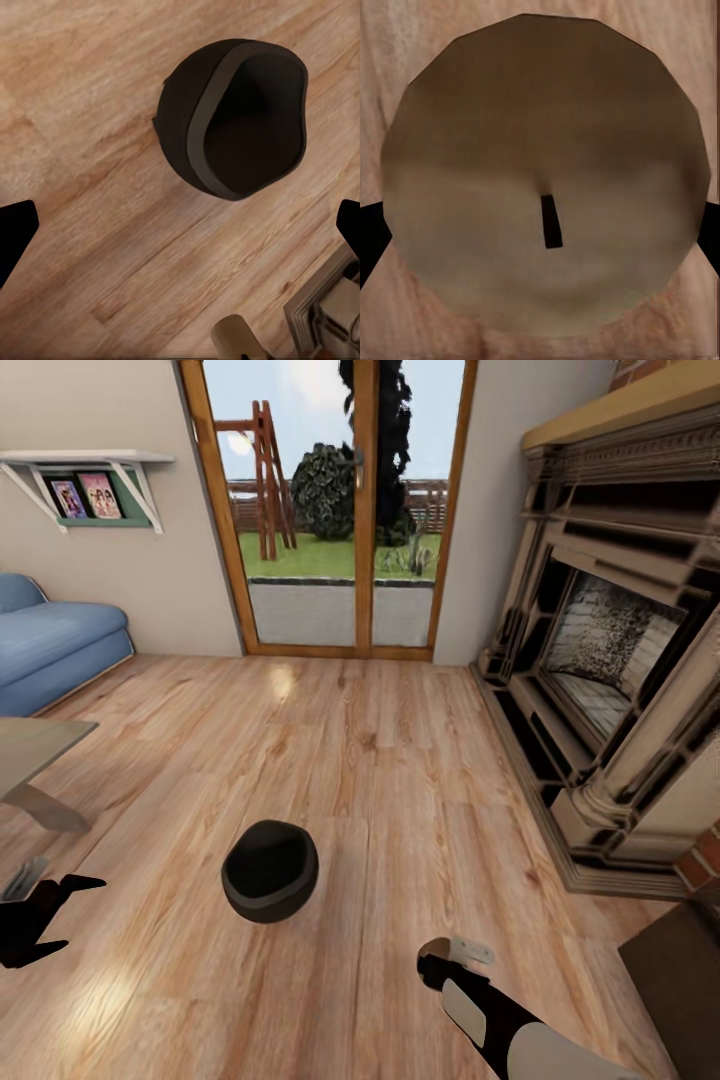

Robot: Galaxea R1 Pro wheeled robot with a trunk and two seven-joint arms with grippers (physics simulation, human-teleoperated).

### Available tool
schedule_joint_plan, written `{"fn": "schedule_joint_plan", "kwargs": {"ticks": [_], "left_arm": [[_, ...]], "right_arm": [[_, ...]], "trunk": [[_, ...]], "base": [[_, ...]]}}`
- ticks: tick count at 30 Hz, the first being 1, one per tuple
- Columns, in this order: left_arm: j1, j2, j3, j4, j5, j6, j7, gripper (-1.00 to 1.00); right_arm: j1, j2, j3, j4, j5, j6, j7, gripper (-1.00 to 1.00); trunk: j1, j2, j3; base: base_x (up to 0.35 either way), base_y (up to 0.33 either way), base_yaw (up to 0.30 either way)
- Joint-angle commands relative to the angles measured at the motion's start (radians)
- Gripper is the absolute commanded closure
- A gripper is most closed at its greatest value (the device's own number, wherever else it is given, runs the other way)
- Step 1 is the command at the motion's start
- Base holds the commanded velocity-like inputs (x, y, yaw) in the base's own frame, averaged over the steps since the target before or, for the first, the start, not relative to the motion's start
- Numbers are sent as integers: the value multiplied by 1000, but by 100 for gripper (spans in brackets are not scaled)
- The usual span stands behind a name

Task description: Place each of the two pumpkins and all three candles from the living room inside a cabinet in the living room (use any cabinet), then make sure every cabinet is closed, and position the cauldron so it is next to a table in the living room.

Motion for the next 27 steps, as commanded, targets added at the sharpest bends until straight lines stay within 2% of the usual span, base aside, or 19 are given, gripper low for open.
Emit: {"fn": "schedule_joint_plan", "kwargs": {"ticks": [1, 3, 13, 27], "left_arm": [[-1, 0, 1, 0, 9, 3, 10, -100], [-1, 0, 1, 0, 10, 3, 10, -100], [-1, 0, 2, 1, 10, 3, 10, -100], [-1, 1, 4, 7, 15, 6, 7, -100]], "right_arm": [[0, -1, 8, -2, -5, 5, -7, 100], [0, -1, 8, -2, -5, 5, -7, 100], [0, -1, 8, -2, -5, 5, -7, 100], [0, -1, 8, -2, -5, 4, -7, 100]], "trunk": [[-4, 7, 2], [-12, 21, 9], [-12, 21, 9], [-66, 119, 53]], "base": [[-177, 0, 0], [-159, 0, 0], [-39, 0, 0], [0, 0, 0]]}}
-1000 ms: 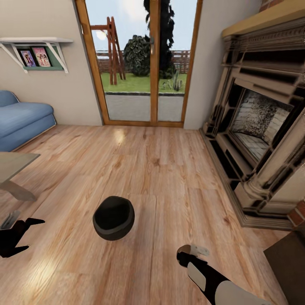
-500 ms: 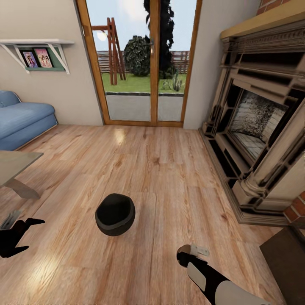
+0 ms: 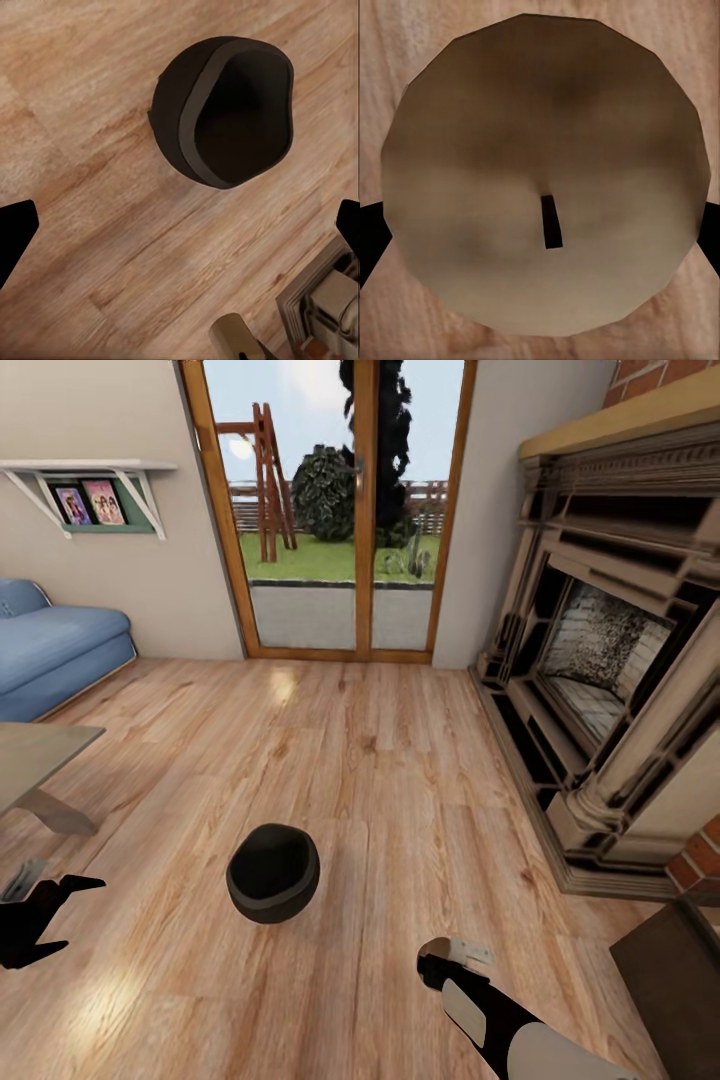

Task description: Place each of the two pumpkins and all three candles from the living room inside a cabinet in the living room (use any cabinet), then make sure every cabinet is closed, and position the cauldron so it is next to a table in the living room.

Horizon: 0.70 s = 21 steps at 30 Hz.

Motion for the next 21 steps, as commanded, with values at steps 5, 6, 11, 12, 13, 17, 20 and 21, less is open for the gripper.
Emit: {"fn": "schedule_joint_plan", "kwargs": {"ticks": [5, 6, 11, 12, 13, 17, 20, 21], "left_arm": [[-1, 1, 11, 2, 39, 24, 10, -100], [-1, 1, 14, 2, 43, 25, 10, -100], [-1, 2, 27, 4, 58, 29, 9, -100], [-1, 2, 28, 4, 59, 29, 9, -100], [-1, 2, 28, 4, 59, 30, 9, -100], [-1, 2, 30, 4, 60, 31, 9, -100], [-1, 2, 30, 4, 61, 31, 9, -100], [-1, 2, 30, 4, 61, 31, 9, -100]], "right_arm": [[0, -1, 8, -2, -6, 5, -7, 100], [0, 0, 8, -2, -6, 5, -7, 100], [0, 0, 8, -2, -6, 5, -7, 100], [0, 0, 8, -2, -6, 5, -7, 100], [0, 1, 8, -2, -6, 5, -7, 100], [0, 0, 8, -2, -6, 5, -7, 100], [0, 0, 8, -2, -6, 5, -7, 100], [0, 0, 8, -2, -6, 6, -7, 100]], "trunk": [[-19, 35, 15], [-23, 42, 18], [-42, 77, 34], [-46, 84, 37], [-50, 91, 40], [-65, 119, 53], [-77, 140, 62], [-81, 147, 65]], "base": [[0, 0, 0], [0, 0, 0], [0, 0, 0], [0, 0, 0], [0, 0, 0], [0, 0, 0], [0, 0, 0], [0, 0, 0]]}}
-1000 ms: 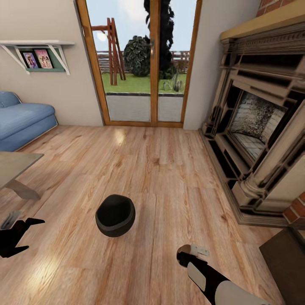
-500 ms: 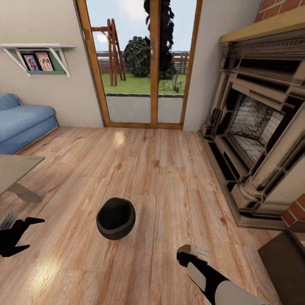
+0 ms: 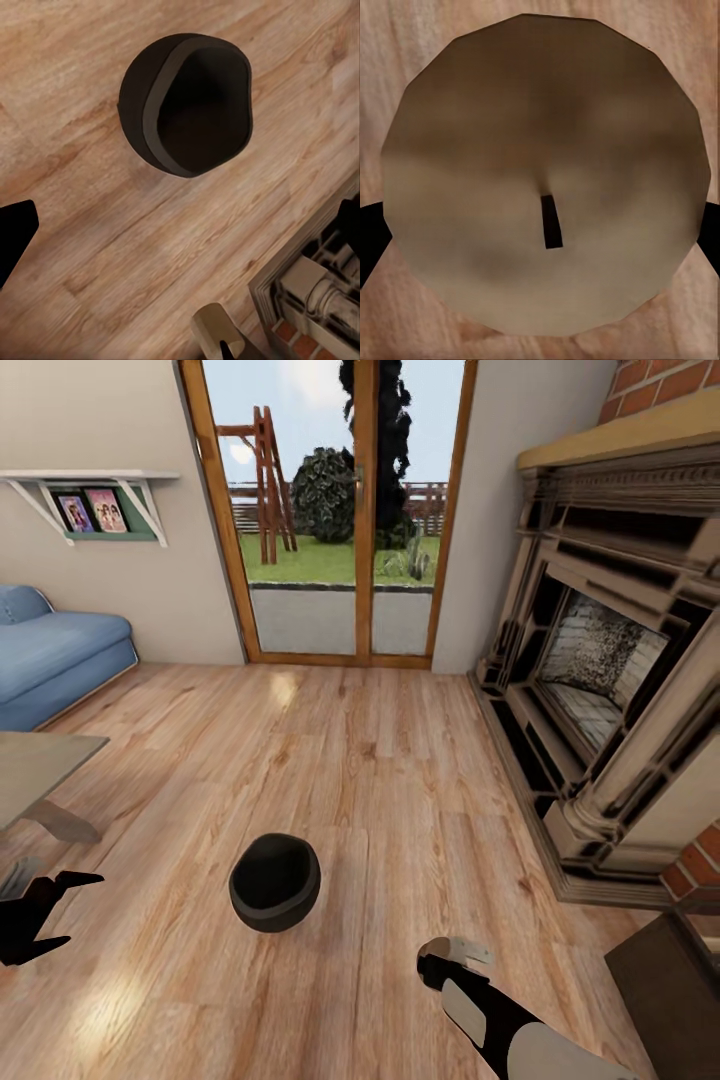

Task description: Place each of the two pumpkins and all three candles from the living room inside a cabinet in the living room (use any cabinet), then make sure every cabinet is closed, and position the cauldron so it is next to a table in the living room.

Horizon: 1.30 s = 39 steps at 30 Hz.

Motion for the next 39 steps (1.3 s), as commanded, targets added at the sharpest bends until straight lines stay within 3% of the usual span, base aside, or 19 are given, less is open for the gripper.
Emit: {"fn": "schedule_joint_plan", "kwargs": {"ticks": [1, 39], "left_arm": [[-1, 0, 1, 0, 9, 3, 10, -100], [-1, -2, 0, -14, 8, 3, 10, -100]], "right_arm": [[0, -1, 8, -2, -6, 5, -7, 100], [0, 3, 10, -1, -4, -25, -7, 100]], "trunk": [[-4, 7, 2], [-150, 273, 121]], "base": [[0, 0, 0], [0, 0, 0]]}}
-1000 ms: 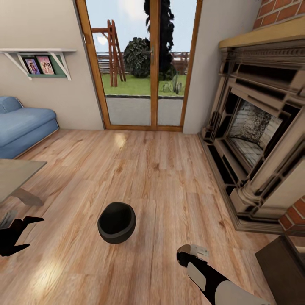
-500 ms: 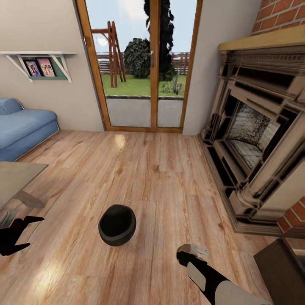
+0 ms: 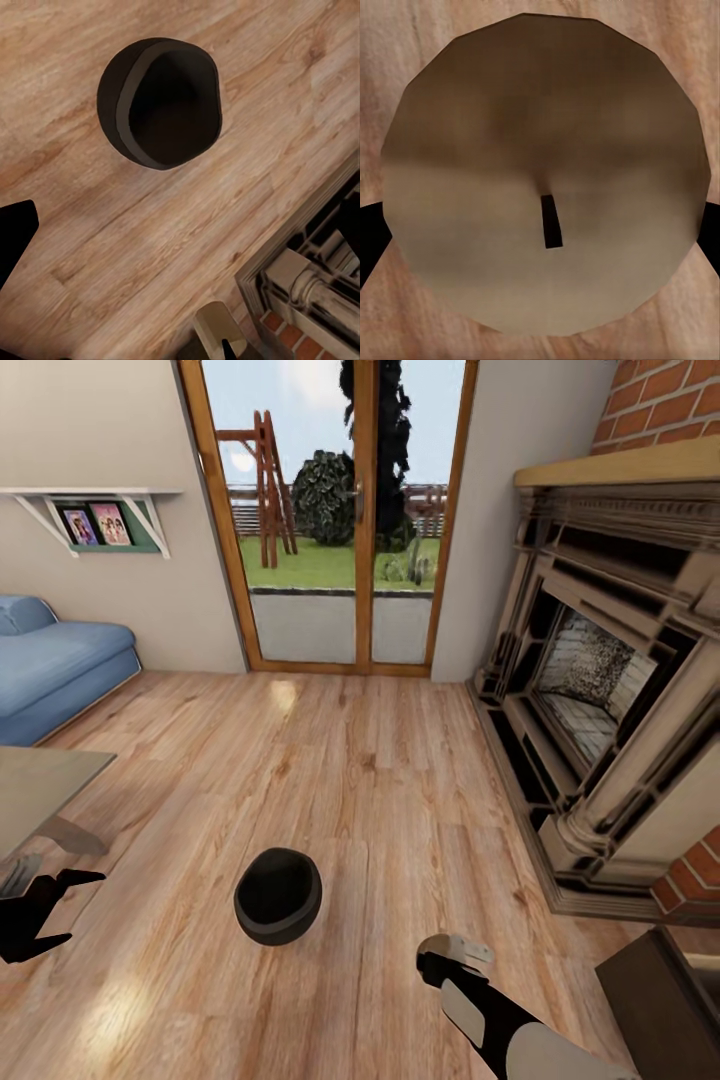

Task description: Place each of the two pumpkins and all three candles from the living room inside a cabinet in the living room (use any cabinet), then make sure every cabinet is closed, and position the cauldron so it is next to a table in the living room.

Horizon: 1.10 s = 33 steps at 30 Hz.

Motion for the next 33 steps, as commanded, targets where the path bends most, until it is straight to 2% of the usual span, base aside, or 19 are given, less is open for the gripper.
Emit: {"fn": "schedule_joint_plan", "kwargs": {"ticks": [1, 12, 28, 33], "left_arm": [[-1, 0, 1, -1, 9, 3, 10, -100], [-1, 0, 1, 1, 7, 2, 11, -100], [-1, -5, -5, -25, 7, 2, 12, -100], [-1, -6, -6, -27, 8, 3, 12, -100]], "right_arm": [[0, 0, 8, -2, -6, 4, -7, 100], [0, 0, 7, 1, -4, -35, -7, 100], [0, 1, 5, -2, -4, -38, -7, 100], [0, 1, 6, -2, -4, -38, -7, 100]], "trunk": [[-4, 7, 2], [-46, 84, 37], [-108, 196, 87], [-108, 196, 87]], "base": [[0, 0, 0], [0, 0, 0], [0, 0, 0], [0, 0, 0]]}}
